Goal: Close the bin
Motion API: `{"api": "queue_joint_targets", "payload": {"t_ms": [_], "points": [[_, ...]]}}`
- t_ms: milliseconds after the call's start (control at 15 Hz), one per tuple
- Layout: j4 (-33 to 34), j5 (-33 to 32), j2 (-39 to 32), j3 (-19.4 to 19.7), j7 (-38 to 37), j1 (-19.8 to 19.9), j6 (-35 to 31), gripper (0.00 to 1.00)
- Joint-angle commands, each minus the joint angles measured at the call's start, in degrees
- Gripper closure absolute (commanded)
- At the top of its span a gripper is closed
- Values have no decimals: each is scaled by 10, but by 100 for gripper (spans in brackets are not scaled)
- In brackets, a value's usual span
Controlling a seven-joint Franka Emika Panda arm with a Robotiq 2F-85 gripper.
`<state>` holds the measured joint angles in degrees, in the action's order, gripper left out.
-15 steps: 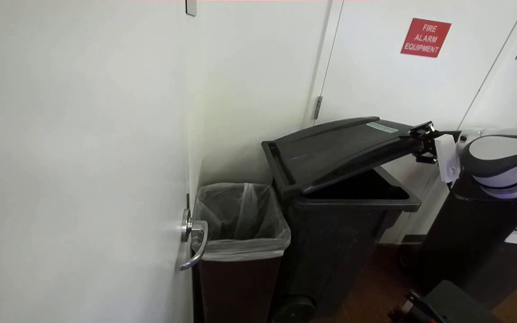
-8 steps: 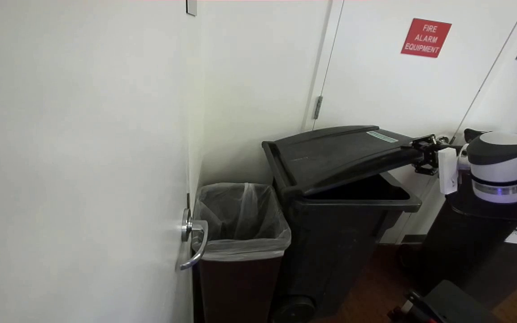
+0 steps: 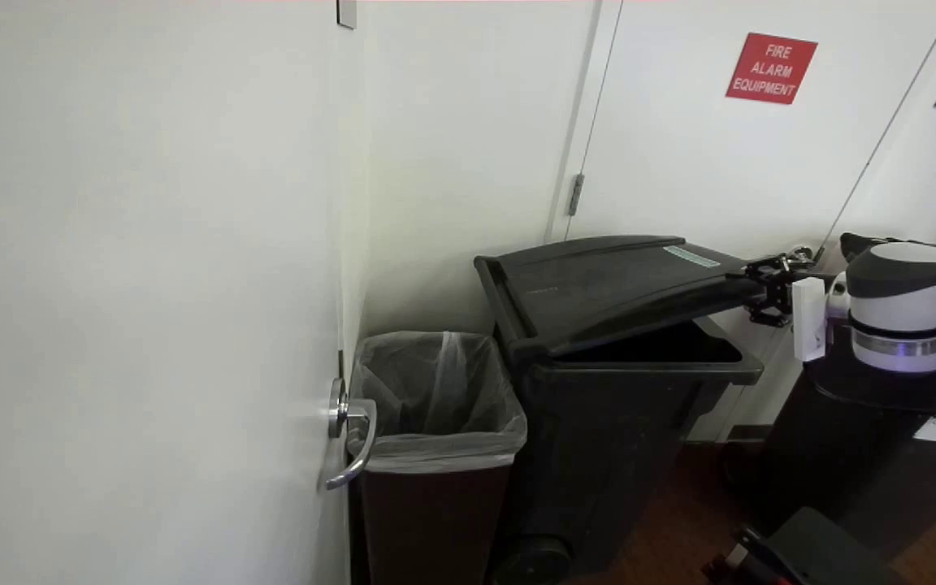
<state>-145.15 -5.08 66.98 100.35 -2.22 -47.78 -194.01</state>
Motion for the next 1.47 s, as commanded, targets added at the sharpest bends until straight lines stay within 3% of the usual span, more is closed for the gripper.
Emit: {"api": "queue_joint_targets", "payload": {"t_ms": [0,267,533,667,800,1000,1133,1400], "points": [[34,45,-17,46,19,-44,-14,77],[60,61,-2,79,22,-73,-21,77],[66,70,1,88,26,-84,-27,77],[63,82,-18,97,20,-93,-29,27],[50,92,-28,93,22,-83,-17,23],[18,130,-82,100,11,-82,-17,0],[-2,158,-124,114,10,-90,-22,0],[-46,247,-222,83,47,-77,-6,0]]}}
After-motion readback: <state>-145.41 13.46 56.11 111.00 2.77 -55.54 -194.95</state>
